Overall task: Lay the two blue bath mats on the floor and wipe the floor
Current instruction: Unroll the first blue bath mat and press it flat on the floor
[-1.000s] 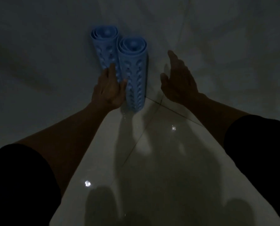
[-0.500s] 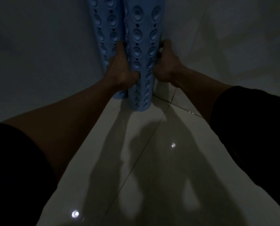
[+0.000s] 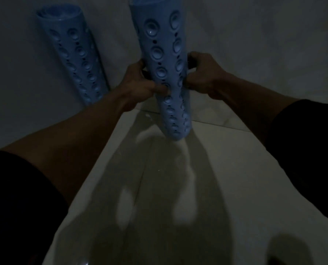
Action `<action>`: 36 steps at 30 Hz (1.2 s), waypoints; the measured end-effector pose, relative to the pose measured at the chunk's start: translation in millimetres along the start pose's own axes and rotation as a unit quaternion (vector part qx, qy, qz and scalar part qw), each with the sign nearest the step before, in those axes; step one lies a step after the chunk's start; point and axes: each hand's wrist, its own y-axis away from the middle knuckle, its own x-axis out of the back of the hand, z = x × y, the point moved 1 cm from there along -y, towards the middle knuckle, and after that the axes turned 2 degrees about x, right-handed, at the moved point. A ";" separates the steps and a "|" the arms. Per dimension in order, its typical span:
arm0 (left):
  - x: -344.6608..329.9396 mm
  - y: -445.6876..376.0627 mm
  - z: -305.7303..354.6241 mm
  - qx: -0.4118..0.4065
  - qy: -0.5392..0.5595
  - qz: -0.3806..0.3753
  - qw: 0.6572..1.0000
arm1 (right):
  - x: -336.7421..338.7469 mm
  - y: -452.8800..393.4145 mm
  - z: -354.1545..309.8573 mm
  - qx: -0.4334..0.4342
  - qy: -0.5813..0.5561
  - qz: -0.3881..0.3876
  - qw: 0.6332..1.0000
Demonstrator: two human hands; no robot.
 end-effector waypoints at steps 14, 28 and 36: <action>-182.9 47.9 88.2 -0.046 0.187 -0.100 0.976 | 166.7 143.8 54.1 -0.159 -0.121 0.151 0.968; -382.3 190.4 65.4 0.096 0.186 -0.102 0.972 | 180.5 346.1 213.5 -0.094 -0.366 0.053 0.924; -470.4 214.7 49.9 0.162 0.183 -0.115 0.963 | 206.4 396.7 276.6 -0.175 -0.351 0.153 0.907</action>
